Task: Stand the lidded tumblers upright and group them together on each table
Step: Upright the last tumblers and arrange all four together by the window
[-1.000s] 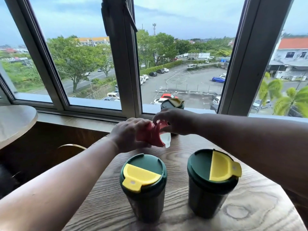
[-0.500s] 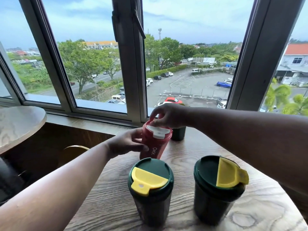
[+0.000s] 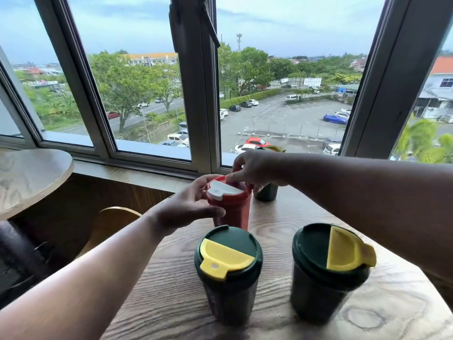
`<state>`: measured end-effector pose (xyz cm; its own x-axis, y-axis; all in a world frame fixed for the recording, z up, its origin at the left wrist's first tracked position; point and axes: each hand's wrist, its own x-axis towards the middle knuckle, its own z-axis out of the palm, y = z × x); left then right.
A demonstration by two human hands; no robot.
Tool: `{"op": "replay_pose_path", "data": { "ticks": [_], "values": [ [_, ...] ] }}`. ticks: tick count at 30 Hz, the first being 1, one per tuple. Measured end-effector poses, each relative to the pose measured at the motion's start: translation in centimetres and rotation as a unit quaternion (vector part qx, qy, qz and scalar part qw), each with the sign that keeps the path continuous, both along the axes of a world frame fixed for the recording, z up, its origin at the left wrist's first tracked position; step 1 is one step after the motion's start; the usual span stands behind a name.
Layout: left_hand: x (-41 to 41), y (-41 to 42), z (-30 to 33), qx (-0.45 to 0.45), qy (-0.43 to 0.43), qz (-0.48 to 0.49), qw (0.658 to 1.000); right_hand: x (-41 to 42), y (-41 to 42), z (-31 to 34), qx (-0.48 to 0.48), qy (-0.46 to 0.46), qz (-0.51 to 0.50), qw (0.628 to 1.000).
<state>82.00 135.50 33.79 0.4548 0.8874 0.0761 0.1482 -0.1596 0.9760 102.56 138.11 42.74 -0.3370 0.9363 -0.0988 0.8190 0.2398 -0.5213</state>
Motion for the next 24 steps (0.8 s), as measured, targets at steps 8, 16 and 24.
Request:
{"op": "replay_pose_path", "data": {
  "ticks": [8, 16, 24],
  "values": [
    [1.2, -1.3, 0.7, 0.162, 0.119, 0.125, 0.972, 0.5, -1.0, -0.5, -0.028, 0.044, -0.020, 0.998],
    [0.0, -1.0, 2.3, 0.067, 0.015, 0.003, 0.998, 1.3, -1.8, -0.3, -0.046, 0.022, -0.046, 0.998],
    [0.0, -0.4, 2.7, 0.032, 0.049, -0.032, 0.998, 1.8, -2.9, -0.2, -0.060, 0.032, -0.050, 0.996]
  ]
}}
